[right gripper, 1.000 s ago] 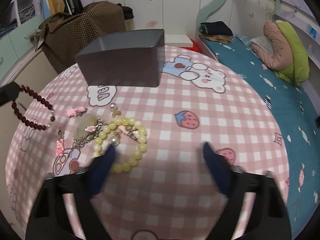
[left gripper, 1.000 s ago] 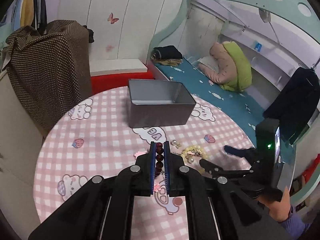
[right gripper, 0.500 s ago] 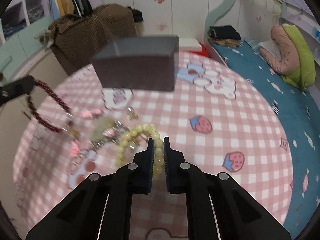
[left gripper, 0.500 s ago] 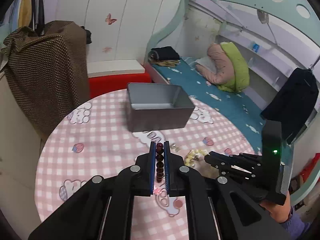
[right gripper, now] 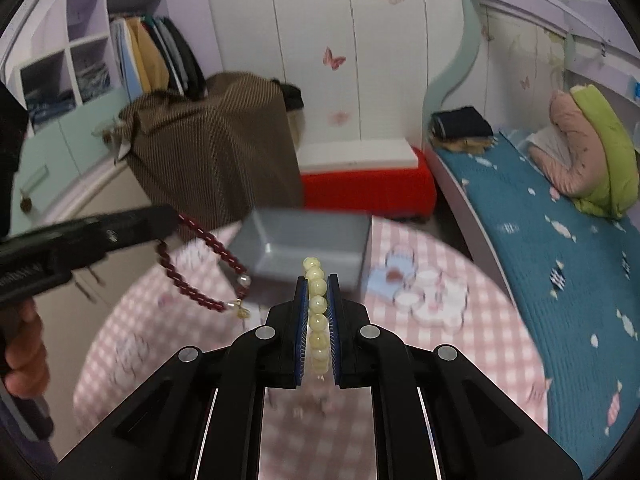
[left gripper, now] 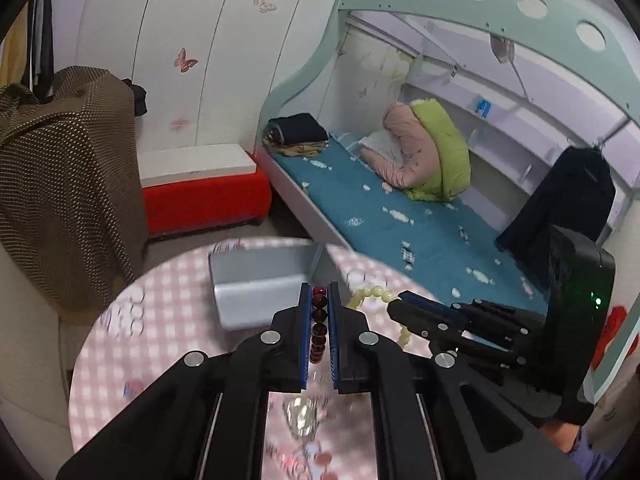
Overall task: Organize jewelry
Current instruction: 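Carry both bracelets into the grey tin and open both tools to release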
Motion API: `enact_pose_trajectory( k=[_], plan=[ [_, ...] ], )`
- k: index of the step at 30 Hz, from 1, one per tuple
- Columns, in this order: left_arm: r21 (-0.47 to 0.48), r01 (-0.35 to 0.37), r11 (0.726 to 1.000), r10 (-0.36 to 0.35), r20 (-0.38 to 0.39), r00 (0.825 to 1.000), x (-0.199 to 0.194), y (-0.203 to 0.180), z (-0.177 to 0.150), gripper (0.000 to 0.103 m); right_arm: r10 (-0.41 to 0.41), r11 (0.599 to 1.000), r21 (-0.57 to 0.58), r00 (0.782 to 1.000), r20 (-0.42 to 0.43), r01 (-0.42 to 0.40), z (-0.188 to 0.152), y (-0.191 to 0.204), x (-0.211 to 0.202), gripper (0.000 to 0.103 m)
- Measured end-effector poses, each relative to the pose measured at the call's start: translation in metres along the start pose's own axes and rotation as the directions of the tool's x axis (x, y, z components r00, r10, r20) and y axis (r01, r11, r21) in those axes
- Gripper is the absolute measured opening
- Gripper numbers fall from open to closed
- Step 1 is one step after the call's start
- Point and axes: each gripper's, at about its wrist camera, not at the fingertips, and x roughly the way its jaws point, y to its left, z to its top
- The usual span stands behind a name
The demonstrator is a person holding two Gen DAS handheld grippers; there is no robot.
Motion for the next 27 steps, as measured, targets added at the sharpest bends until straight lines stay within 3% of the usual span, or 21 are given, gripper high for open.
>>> enact_pose_trajectory(
  k=[4, 9, 15, 22, 27],
  plan=[
    [0.004, -0.043, 0.999, 0.043, 0.002, 0.999, 0.022, 0.007, 0.02, 0.006, 0.001, 1.0, 0.03, 0.999, 0.034, -0.002, 0.029, -0.005, 0.015, 0.01],
    [-0.003, -0.119, 0.993, 0.118, -0.072, 0.99, 0.068, 0.023, 0.02, 0.006, 0.033, 0.996, 0.082, 0.999, 0.007, -0.033, 0.044, -0.011, 0.055, 0.01],
    [-0.016, -0.154, 0.988, 0.149, -0.169, 0.974, 0.103, 0.043, -0.002, 0.006, 0.033, 0.996, 0.091, 0.997, -0.072, -0.027, 0.037, -0.013, 0.097, 0.01],
    [-0.014, -0.165, 0.986, 0.159, -0.2, 0.967, 0.112, 0.044, -0.012, 0.007, 0.038, 0.993, 0.113, 0.99, -0.138, -0.022, 0.019, -0.02, 0.126, 0.01],
    [-0.002, -0.169, 0.986, 0.165, -0.195, 0.967, 0.11, 0.043, -0.015, 0.007, 0.036, 0.993, 0.115, 0.989, -0.141, -0.019, 0.008, -0.022, 0.128, 0.012]
  ],
)
